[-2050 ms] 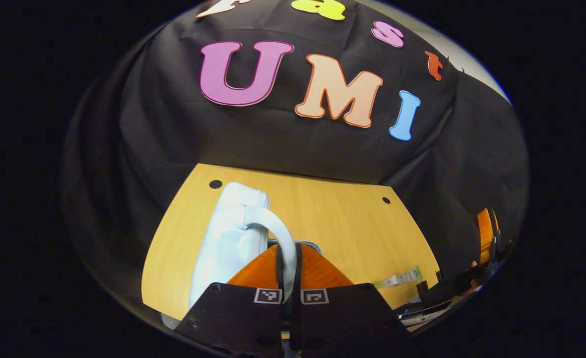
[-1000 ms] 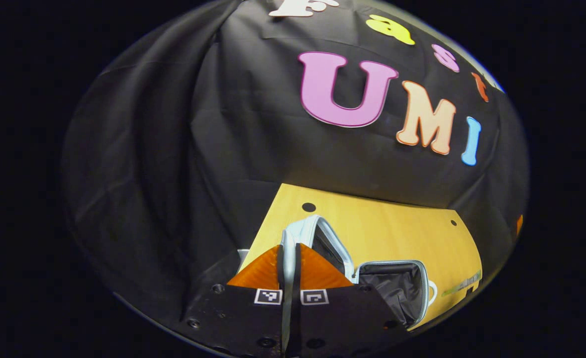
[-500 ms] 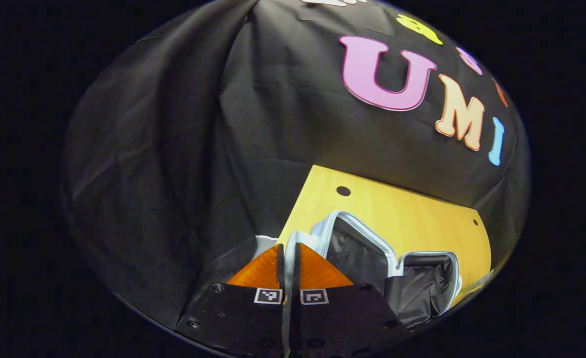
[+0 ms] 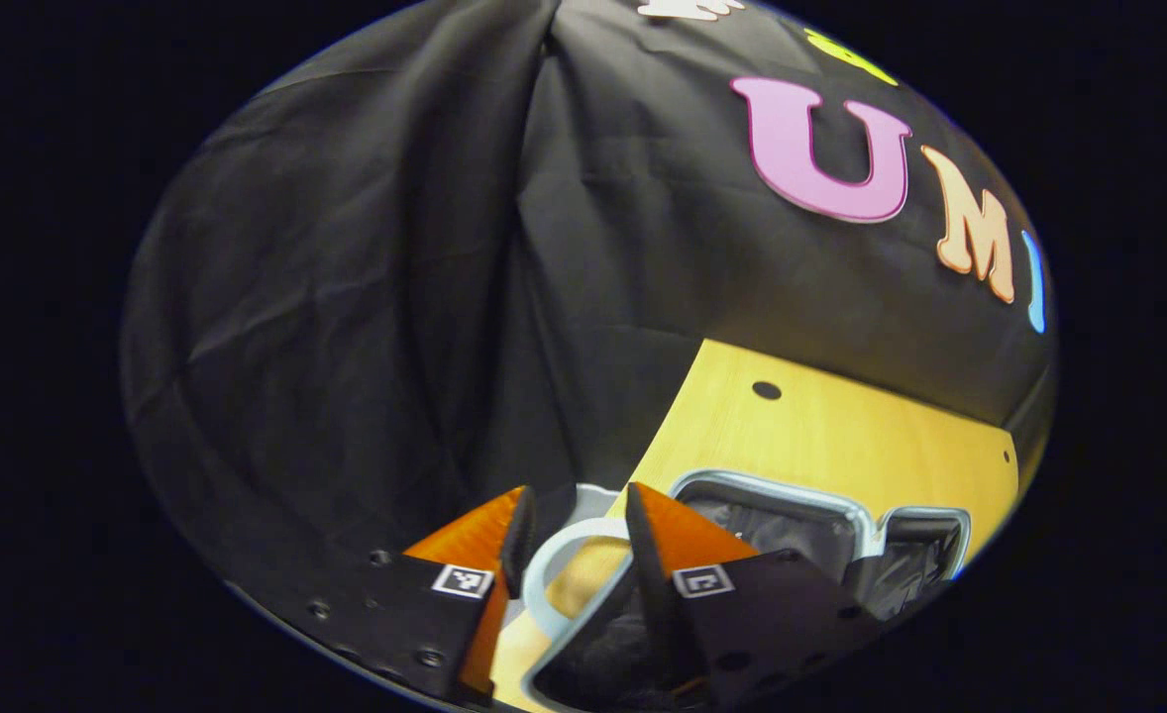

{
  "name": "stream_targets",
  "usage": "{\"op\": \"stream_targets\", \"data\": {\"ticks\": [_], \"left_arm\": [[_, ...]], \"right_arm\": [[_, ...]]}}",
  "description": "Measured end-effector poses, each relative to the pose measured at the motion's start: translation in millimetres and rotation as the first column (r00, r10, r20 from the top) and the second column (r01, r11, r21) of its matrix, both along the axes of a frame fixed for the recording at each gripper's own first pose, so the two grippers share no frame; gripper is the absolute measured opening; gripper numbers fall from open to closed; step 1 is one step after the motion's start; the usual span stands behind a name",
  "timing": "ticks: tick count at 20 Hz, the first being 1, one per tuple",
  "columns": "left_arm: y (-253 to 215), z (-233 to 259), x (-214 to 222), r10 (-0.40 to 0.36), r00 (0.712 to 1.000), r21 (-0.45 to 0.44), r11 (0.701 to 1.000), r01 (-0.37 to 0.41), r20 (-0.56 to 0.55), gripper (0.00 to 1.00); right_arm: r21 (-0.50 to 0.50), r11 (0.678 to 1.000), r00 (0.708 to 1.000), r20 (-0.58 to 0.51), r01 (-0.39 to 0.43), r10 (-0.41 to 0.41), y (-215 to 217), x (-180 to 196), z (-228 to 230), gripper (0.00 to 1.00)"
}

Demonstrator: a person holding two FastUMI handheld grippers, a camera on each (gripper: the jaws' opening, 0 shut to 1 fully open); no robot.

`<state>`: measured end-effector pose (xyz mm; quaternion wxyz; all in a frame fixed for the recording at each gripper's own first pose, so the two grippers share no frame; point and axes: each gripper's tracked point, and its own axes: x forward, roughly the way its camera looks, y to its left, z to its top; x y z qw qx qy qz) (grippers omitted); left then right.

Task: First open the suitcase, pack the skin care products into it, and then close the suitcase.

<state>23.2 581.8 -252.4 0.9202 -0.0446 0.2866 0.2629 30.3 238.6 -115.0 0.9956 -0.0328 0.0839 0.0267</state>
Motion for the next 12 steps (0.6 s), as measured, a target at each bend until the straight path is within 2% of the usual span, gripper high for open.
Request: {"op": "stream_targets", "data": {"ticks": [2, 3, 4, 5, 6, 7, 8, 9, 12], "left_arm": [[-16, 26, 5, -0.005, 0.997, 0.06, 0.998, 0.0, 0.082, 0.71], [-31, 46, 2, -0.012, 0.993, 0.09, 0.996, 0.001, 0.118, 0.76], [-46, 65, 1, -0.012, 0.988, 0.116, 0.993, -0.006, 0.153, 0.75], [-65, 82, 3, -0.025, 0.981, 0.133, 0.991, -0.001, 0.192, 0.81], [-82, 99, 5, -0.037, 0.971, 0.148, 0.989, 0.002, 0.237, 0.82], [-101, 113, 2, -0.051, 0.959, 0.161, 0.987, 0.006, 0.278, 0.87], [-121, 130, 0, -0.065, 0.945, 0.171, 0.985, 0.01, 0.319, 0.86], [-140, 142, -6, -0.079, 0.934, 0.18, 0.984, 0.017, 0.348, 0.9], [-194, 171, -6, -0.143, 0.909, 0.236, 0.97, 0.052, 0.391, 0.93]], "right_arm": [[0.0, 1.0, 1.0, 0.011, 0.002, -0.002, -18, 1, 6, 0.98], [0.007, 1.0, 1.0, 0.019, -0.005, 0.004, -26, 1, 10, 0.98], [0.016, 1.0, 1.0, 0.024, -0.015, 0.015, -33, 1, 11, 0.98], [0.024, 0.999, 0.999, 0.028, -0.026, 0.026, -39, 2, 12, 0.96], [0.033, 0.999, 0.999, 0.028, -0.036, 0.035, -47, 3, 12, 0.99], [0.04, 0.998, 0.999, 0.026, -0.045, 0.044, -55, 5, 12, 0.99], [0.049, 0.998, 0.999, 0.02, -0.05, 0.049, -63, 7, 11, 0.99], [0.06, 0.997, 0.998, 0.012, -0.056, 0.056, -69, 8, 10, 0.99], [0.076, 0.994, 0.997, 0.018, -0.081, 0.079, -92, 10, 14, 0.99]]}}
